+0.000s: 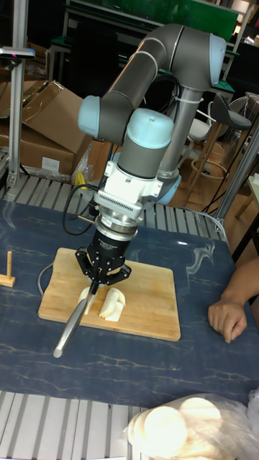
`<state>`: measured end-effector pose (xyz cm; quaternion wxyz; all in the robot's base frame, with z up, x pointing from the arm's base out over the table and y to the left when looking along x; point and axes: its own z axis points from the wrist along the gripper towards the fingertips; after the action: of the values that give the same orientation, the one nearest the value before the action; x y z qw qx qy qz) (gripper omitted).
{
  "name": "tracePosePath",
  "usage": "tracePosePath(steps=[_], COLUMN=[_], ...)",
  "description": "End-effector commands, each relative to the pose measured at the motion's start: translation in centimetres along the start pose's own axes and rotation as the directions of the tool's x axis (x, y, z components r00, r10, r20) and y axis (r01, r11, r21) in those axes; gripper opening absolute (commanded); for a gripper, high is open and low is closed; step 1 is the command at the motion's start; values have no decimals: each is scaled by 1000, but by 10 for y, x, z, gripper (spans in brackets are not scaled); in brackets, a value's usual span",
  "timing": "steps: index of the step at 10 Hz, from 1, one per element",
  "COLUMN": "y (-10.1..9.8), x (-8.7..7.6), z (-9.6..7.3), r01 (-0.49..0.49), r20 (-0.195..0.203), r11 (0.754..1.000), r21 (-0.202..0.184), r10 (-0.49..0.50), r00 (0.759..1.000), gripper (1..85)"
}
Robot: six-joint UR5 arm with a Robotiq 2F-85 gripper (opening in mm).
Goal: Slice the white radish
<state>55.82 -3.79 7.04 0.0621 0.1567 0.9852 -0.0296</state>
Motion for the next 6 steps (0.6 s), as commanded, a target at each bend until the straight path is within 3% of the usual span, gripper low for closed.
tracePosePath(steps=[1, 6], y=[4, 18], x=[-3, -8], z=[-5, -10], r01=[-23, -72], r20=[-14, -21], r11=[1000, 997], r21=[-1, -10], r10=[23, 71], r00=[1000, 997], gripper=[10, 10])
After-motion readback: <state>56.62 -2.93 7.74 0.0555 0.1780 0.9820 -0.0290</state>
